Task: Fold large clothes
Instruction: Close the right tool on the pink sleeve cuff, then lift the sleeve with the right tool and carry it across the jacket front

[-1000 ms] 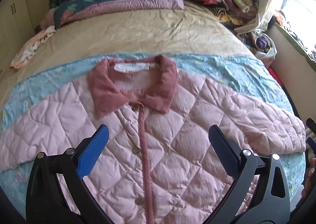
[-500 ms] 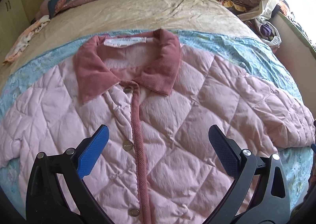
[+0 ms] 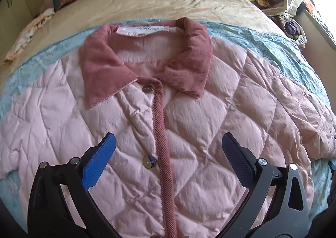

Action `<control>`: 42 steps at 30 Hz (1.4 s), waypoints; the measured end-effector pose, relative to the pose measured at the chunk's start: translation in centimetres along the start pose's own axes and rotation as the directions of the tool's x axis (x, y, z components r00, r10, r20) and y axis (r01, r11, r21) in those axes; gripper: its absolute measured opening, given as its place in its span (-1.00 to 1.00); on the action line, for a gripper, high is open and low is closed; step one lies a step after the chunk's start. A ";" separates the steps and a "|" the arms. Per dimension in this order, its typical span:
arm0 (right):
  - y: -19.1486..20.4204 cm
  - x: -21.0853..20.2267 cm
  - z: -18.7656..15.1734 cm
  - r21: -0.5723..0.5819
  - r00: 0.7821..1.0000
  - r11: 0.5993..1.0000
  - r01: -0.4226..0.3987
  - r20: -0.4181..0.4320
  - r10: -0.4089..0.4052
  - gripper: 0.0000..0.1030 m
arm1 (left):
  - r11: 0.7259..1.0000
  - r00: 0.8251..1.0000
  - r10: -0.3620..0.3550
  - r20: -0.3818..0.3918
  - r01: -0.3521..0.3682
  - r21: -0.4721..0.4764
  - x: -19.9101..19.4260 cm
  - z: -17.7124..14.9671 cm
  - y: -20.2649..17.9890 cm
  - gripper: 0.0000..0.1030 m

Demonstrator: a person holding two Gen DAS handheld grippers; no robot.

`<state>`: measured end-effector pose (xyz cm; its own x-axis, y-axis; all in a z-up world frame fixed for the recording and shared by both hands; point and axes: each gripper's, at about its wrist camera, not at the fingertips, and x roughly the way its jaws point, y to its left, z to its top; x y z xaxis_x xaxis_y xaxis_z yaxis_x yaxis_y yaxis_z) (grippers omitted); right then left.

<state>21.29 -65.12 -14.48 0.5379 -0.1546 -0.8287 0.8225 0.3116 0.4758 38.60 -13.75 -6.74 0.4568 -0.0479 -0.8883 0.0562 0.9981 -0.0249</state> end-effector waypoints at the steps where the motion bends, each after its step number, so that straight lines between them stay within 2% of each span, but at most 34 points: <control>1: 0.1 -0.1 0.2 -0.009 1.000 1.000 -0.007 0.030 0.007 0.82 | 1.000 1.000 0.005 0.007 -0.005 0.000 -0.2 0.0 0.3 0.84; 3: 0.0 -0.3 0.6 -0.009 0.998 0.999 -0.032 0.049 0.033 0.18 | 1.000 1.000 0.012 0.019 -0.012 0.005 -0.6 0.0 0.6 0.84; 4: -0.1 -0.5 0.7 -0.005 0.997 0.999 -0.040 0.059 0.040 0.13 | 1.000 1.000 0.005 0.021 -0.005 0.001 -0.8 0.0 0.8 0.84; 6: 0.0 -1.5 0.9 -0.008 0.993 0.997 -0.078 0.090 0.078 -0.32 | 1.000 1.000 0.001 0.031 0.000 -0.006 -1.4 0.1 1.2 0.84; 9: 0.9 -3.2 1.0 -0.070 0.985 0.991 -0.112 0.127 0.120 -0.57 | 1.000 0.999 0.007 0.041 -0.007 -0.001 -2.1 0.3 1.4 0.84; 13: 3.2 -6.4 0.9 -0.158 0.966 0.971 -0.180 0.157 0.204 -0.64 | 1.000 0.998 0.008 0.056 -0.008 -0.013 -3.2 0.7 1.7 0.84; 16: 5.2 -8.5 0.5 -0.215 0.953 0.951 -0.223 0.160 0.259 -0.67 | 0.999 0.997 -0.040 0.070 0.041 -0.020 -4.4 1.1 2.1 0.84; 21: 8.7 -11.9 -0.7 -0.311 0.924 0.905 -0.292 0.152 0.351 -0.69 | 1.000 0.995 -0.024 0.097 0.024 -0.002 -6.5 1.3 2.4 0.84; 29: 13.9 -17.1 -4.1 -0.484 0.889 0.815 -0.318 0.148 0.434 -0.69 | 1.000 0.991 -0.014 0.133 0.014 0.000 -9.6 1.4 4.0 0.84; 38: 17.6 -20.8 -7.7 -0.599 0.859 0.727 -0.336 0.123 0.498 -0.69 | 1.000 0.984 -0.005 0.180 0.007 -0.012 -12.4 1.5 6.3 0.84; 42: 19.0 -21.8 -9.1 -0.632 0.846 0.695 -0.342 0.116 0.521 -0.69 | 0.997 0.982 -0.053 0.184 0.063 -0.046 -13.0 1.3 8.4 0.84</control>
<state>23.52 -47.33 9.98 0.9047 -0.0769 -0.4190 0.2714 0.8622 0.4277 34.28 -4.77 5.13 0.6083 -0.1072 -0.7864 0.0436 0.9939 -0.1017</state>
